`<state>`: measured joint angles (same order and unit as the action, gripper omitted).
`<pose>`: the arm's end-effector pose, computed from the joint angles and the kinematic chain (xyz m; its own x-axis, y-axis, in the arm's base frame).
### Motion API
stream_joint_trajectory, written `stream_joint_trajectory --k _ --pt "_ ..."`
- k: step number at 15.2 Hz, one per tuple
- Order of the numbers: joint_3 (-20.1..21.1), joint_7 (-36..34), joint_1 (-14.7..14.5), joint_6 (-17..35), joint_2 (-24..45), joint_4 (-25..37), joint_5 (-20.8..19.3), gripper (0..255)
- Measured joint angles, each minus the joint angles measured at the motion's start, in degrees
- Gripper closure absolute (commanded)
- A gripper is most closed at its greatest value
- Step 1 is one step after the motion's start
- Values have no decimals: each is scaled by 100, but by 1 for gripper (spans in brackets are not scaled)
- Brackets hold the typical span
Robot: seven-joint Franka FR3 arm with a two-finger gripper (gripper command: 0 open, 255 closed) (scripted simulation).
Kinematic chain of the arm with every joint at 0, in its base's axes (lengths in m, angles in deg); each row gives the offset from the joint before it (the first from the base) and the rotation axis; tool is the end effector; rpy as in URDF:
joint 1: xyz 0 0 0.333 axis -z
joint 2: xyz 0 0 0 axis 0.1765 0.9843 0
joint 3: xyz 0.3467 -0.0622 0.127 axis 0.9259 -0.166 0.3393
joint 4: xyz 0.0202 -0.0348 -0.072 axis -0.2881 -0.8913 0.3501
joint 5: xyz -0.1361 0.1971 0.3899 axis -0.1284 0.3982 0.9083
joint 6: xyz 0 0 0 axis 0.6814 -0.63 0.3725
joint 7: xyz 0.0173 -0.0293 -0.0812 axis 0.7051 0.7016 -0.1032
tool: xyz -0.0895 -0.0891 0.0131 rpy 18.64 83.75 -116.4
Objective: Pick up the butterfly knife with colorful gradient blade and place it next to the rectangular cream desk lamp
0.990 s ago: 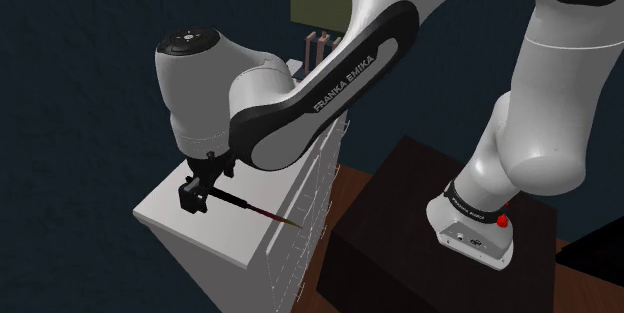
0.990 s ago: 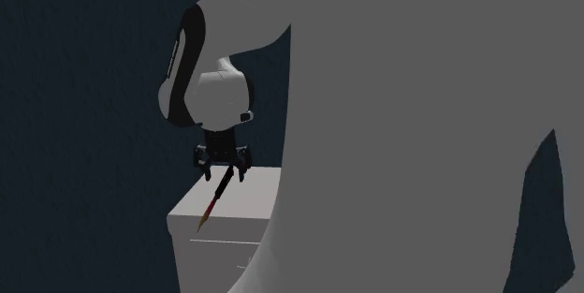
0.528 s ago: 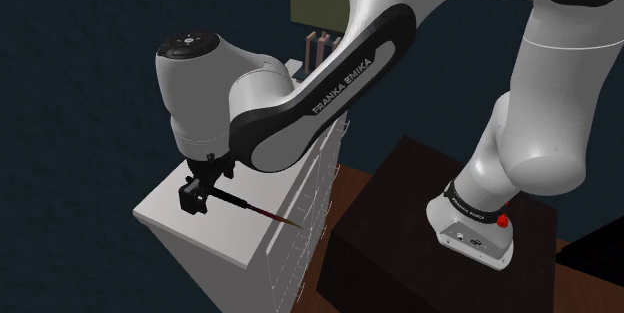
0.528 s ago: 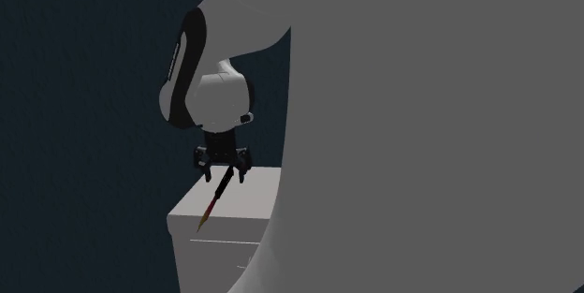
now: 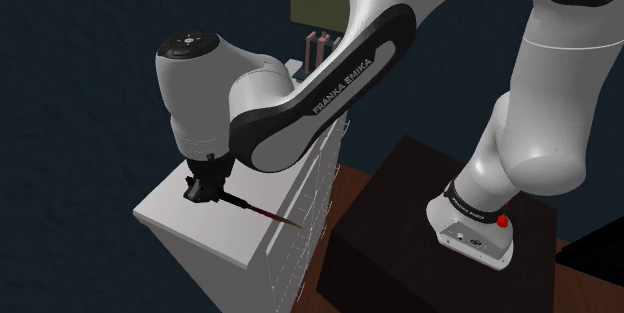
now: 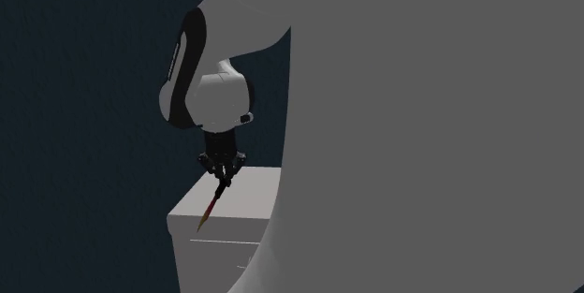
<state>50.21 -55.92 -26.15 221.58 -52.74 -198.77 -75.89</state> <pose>0.4930 0.4578 0.3194 0.9454 0.3016 0.1238 0.3053 -0.9522 -0.0118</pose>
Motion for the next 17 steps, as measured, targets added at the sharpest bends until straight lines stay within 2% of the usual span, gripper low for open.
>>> stream_joint_trajectory --k 5,17 --pt "38 63 34 -113 -111 17 89 255" --pt "184 361 140 -889 -589 397 501 255"
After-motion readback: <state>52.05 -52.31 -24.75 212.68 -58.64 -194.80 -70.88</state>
